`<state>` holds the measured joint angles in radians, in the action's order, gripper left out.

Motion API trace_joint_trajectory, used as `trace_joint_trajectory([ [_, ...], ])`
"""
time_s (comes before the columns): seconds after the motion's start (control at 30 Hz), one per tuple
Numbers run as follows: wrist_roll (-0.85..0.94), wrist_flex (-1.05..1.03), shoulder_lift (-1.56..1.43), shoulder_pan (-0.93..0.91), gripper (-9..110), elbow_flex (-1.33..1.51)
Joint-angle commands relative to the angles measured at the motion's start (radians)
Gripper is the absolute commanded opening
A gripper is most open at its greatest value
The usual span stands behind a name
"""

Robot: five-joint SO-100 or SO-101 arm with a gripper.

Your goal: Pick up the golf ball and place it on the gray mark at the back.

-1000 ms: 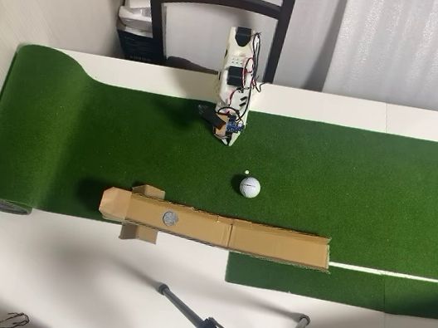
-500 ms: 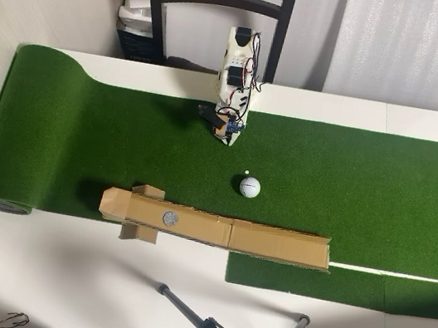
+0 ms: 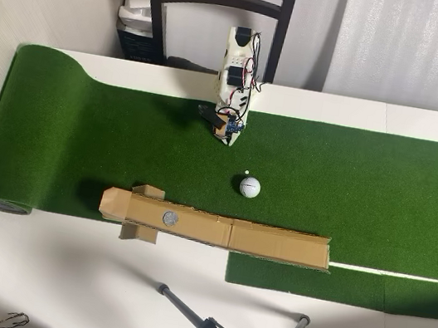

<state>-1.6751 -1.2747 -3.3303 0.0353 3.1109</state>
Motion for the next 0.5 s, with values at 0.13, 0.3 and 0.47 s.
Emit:
trace_joint_trajectory([
  [0.13, 0.005, 0.012, -0.098, -0.005, 1, 0.084],
  [0.3, -0.006, 0.012, -0.098, -0.008, 1, 0.084],
  [0.47, 0.005, 0.038, -0.098, -0.008, 1, 0.078],
])
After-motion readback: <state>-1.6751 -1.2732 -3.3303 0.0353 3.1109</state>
